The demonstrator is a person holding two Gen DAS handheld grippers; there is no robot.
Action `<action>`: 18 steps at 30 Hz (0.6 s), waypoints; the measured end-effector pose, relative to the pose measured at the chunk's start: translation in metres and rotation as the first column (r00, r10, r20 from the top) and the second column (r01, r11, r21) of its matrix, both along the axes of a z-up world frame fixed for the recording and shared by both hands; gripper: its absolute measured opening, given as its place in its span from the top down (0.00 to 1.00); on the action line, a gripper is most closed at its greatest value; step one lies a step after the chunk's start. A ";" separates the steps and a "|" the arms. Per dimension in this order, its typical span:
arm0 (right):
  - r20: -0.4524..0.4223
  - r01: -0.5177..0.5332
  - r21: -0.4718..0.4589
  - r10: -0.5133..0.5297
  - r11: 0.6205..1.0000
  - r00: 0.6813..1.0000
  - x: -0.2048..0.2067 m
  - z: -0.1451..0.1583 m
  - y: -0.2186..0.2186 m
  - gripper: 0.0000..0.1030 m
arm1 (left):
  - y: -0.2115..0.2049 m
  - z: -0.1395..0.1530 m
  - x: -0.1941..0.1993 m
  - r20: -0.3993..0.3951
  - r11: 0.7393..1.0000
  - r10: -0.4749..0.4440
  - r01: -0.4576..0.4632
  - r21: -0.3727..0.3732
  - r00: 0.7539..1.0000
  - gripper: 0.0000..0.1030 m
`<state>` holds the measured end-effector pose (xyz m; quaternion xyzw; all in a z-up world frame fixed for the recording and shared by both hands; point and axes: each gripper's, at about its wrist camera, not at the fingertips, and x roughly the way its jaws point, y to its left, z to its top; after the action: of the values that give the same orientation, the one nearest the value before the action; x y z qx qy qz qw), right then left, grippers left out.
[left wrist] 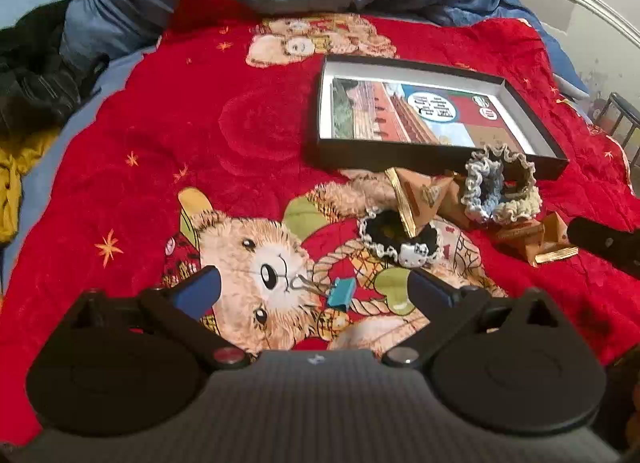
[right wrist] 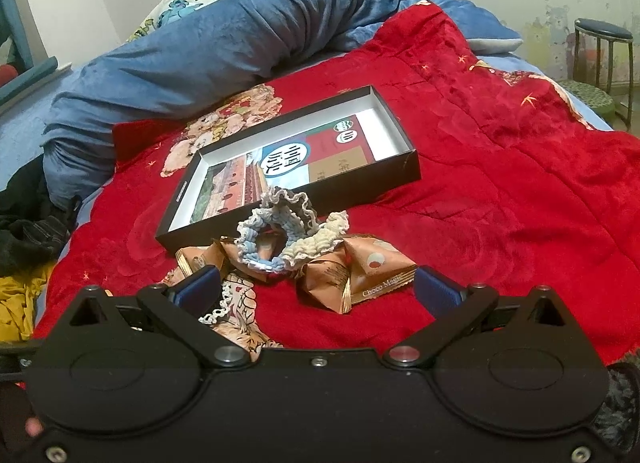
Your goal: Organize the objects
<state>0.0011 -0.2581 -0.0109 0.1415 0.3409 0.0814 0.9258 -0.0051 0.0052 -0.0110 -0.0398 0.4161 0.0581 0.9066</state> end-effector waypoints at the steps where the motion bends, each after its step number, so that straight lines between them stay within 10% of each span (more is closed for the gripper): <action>1: -0.007 0.003 0.001 -0.003 1.000 1.000 0.001 -0.001 0.000 0.00 | 0.000 0.001 0.001 0.002 1.000 0.000 0.000 -0.001 1.000 0.00; 18: -0.108 0.025 -0.067 -0.033 0.997 0.994 0.013 -0.009 0.005 0.03 | 0.003 -0.003 0.003 -0.020 1.000 0.009 -0.010 -0.024 1.000 0.02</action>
<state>0.0139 -0.2536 -0.0204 0.1204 0.3915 0.0489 0.9110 -0.0026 0.0084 -0.0139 -0.0520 0.4256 0.0579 0.9016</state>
